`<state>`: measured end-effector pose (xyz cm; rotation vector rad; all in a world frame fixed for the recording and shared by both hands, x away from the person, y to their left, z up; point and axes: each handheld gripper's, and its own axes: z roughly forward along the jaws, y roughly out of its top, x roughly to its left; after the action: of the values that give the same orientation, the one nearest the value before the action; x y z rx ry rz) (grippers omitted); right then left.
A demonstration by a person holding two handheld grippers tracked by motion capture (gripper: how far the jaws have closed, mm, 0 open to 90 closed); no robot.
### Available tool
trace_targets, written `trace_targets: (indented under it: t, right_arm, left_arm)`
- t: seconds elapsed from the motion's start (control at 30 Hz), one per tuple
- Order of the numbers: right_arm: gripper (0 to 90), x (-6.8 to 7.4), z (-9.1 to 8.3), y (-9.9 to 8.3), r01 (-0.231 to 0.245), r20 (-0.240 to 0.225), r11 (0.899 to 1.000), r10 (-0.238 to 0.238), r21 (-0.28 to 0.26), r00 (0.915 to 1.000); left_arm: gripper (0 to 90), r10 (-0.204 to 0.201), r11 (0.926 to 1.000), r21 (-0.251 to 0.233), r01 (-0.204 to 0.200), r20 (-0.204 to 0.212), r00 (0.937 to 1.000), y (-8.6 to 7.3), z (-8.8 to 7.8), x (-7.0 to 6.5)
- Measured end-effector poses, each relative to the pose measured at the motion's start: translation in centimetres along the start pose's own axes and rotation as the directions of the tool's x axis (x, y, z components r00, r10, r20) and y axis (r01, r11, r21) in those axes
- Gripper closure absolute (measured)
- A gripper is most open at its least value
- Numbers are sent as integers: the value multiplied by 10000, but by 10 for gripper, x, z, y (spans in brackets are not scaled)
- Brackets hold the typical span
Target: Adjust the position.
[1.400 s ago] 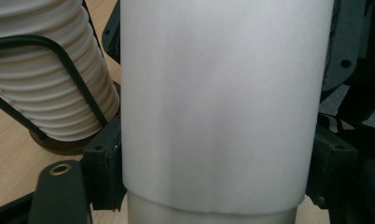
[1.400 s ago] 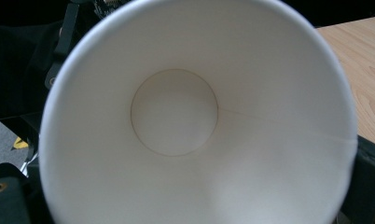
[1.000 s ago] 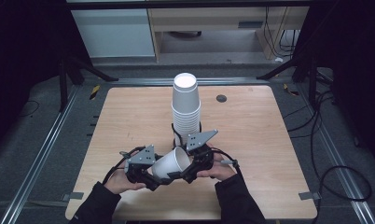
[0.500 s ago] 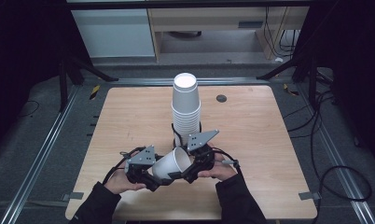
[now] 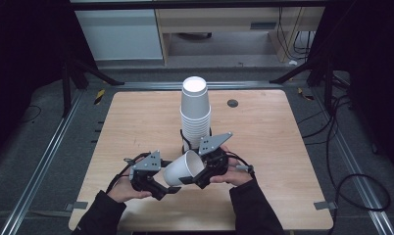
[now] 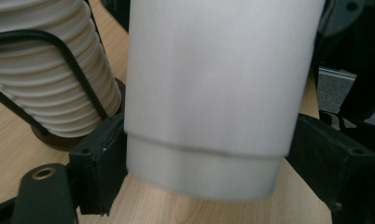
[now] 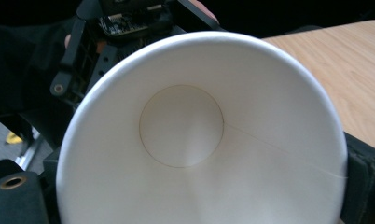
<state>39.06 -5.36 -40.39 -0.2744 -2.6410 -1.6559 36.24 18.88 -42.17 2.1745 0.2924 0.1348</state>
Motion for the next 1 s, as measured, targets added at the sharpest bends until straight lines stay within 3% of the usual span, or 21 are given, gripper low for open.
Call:
trace_targets:
  t: [0.23,0.27,0.33,0.4,0.47,0.57,0.7,1.0]
  right_arm:
    - [83,-4,-10,16,308,447,9948,-352,973,9984]
    - [82,-5,-8,19,379,517,9895,-455,1394,9976]
    - [82,-5,-7,20,419,504,9869,-503,1557,9975]
    - [81,-5,1,23,548,530,9743,-679,2186,9963]
    - [81,-5,4,23,584,529,9719,-723,2280,9960]
    - [81,-4,18,26,690,325,9591,-809,2747,9962]
    - [80,-3,28,29,823,135,9530,-902,2916,9958]
    - [79,1,40,33,868,-153,9580,-859,2732,9962]
  left_arm:
    - [121,-15,9987,510,21,-106,9999,-3,0,4]
    - [119,-39,9980,635,49,-163,9999,-4,2,4]
    - [117,-42,9974,715,55,-186,9998,-4,2,5]
    - [110,-24,9964,850,41,-204,9998,-5,3,5]
    - [110,-12,9959,901,29,-196,9998,-5,4,5]
    - [106,66,9943,1065,-45,-195,9998,-5,6,5]
    - [109,109,9931,1166,-85,-203,9997,-6,7,5]
    - [158,61,9938,1114,-34,-245,9997,-5,5,5]
